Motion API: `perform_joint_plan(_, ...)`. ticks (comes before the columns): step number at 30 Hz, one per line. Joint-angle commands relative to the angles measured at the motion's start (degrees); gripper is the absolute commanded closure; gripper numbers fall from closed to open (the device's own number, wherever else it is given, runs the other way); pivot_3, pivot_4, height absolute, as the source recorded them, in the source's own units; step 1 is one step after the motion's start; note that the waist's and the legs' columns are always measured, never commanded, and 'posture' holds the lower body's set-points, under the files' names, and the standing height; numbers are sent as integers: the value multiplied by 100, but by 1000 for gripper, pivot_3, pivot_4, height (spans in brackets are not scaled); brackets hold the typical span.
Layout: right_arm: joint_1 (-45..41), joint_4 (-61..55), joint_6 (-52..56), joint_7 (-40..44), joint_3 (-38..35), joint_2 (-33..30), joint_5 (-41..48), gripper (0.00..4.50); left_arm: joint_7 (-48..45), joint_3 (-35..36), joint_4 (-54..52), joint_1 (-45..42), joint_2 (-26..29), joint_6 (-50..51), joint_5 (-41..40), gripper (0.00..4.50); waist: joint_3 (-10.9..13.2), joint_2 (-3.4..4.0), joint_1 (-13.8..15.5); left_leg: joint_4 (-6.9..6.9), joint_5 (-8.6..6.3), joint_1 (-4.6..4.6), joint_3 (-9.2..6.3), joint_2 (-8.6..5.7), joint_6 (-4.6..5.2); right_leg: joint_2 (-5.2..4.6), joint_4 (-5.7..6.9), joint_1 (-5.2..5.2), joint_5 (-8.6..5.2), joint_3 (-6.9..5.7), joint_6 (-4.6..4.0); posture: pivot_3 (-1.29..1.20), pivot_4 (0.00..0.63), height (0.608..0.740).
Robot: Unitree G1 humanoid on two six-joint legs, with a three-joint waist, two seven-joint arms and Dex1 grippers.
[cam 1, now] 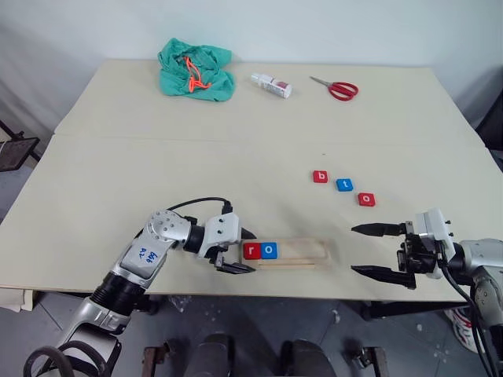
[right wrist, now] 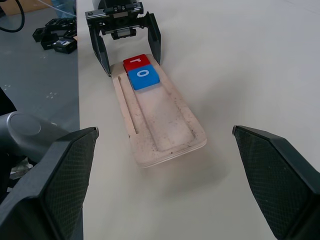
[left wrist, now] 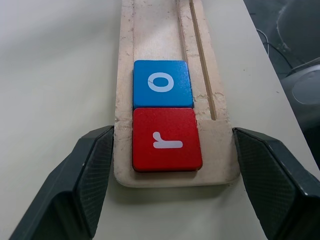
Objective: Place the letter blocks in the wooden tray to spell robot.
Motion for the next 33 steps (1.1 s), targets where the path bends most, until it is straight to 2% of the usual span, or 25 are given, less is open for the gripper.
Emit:
perform_joint_plan(1, 8, -245, 10, -71, -162, -55, 103, 0, -4, -38, -67, -64, -5, 44, 81, 361, 0, 0, 0, 0, 0, 0, 0, 0, 0, 0, 0, 0, 0, 0, 0, 0, 150, 740)
perform_joint_plan(3, 17, -276, 27, -98, -164, -59, 116, 0, 15, -24, -105, -61, -25, 9, 92, 35, 0, 0, 1, 0, 0, 0, 0, 0, 0, 0, 0, 0, 0, 0, 0, 0, 150, 740)
perform_joint_plan(5, 30, -334, 124, -228, -186, -59, 131, 0, -115, 18, -240, -64, 7, 301, -81, 35, 0, 0, 1, 0, 0, 0, -1, 0, 0, -1, 1, 0, 0, 0, 0, 0, 150, 740)
perform_joint_plan(8, 65, -478, 378, -515, -248, -83, 144, 0, 59, 149, -261, -101, 31, 189, 19, 35, 0, 0, 0, 0, 0, -1, -2, 0, 0, 0, 1, 0, 0, -1, 0, 0, 150, 740)
perform_joint_plan(14, 248, -827, 979, -1220, -360, -248, 26, 0, -143, 582, -276, -110, 221, 296, -360, 35, 0, 0, -1, 0, 0, -1, -3, 0, 0, -1, 1, 0, 0, -1, 0, 0, 150, 740)
perform_joint_plan(15, 247, -850, 1347, -1308, -361, -288, 183, 0, -191, 679, -244, -92, 220, 230, -471, 35, 0, 0, -1, 1, 0, -1, -3, 0, 0, -1, 1, 0, 0, -1, 0, 0, 150, 740)
perform_joint_plan(17, 225, -918, 1484, -1575, -497, -141, 308, 0, -313, 956, -194, -37, 233, 52, -740, 35, 0, 0, 0, 0, 0, -1, -4, 0, 0, -1, 1, 0, 0, -1, 0, 0, 150, 740)
perform_joint_plan(19, 182, -1051, 1961, -2250, -634, 6, 387, 0, -490, 1198, -194, -11, 221, 102, -1105, 35, 0, 0, -4, 1, 0, -1, -5, 0, 0, -1, 1, 0, 0, -2, 0, 0, 150, 740)
perform_joint_plan(25, 305, -1167, 1610, -3752, -812, 775, -217, 0, -770, 1540, -6, 137, 59, -295, -1575, 35, 0, 1, 3, 0, 0, -1, -6, -2, 0, -3, 4, -1, 0, -1, 0, 0, 150, 740)
perform_joint_plan(30, 456, -1638, 1595, -4454, -835, 1263, -274, 0, -702, 1770, 342, 356, -285, -864, -1675, 35, -1, 2, -12, -2, 0, -1, -5, -4, 0, -3, 7, -3, 0, 0, 0, 0, 150, 740)
perform_joint_plan(33, 580, -1963, 1622, -4563, -840, 1353, -230, 0, -806, 1764, 545, 523, -367, -1316, -1583, 35, -2, 5, -24, -7, 0, 2, -5, -2, 0, -1, 10, -6, 0, 2, 0, 0, 150, 740)
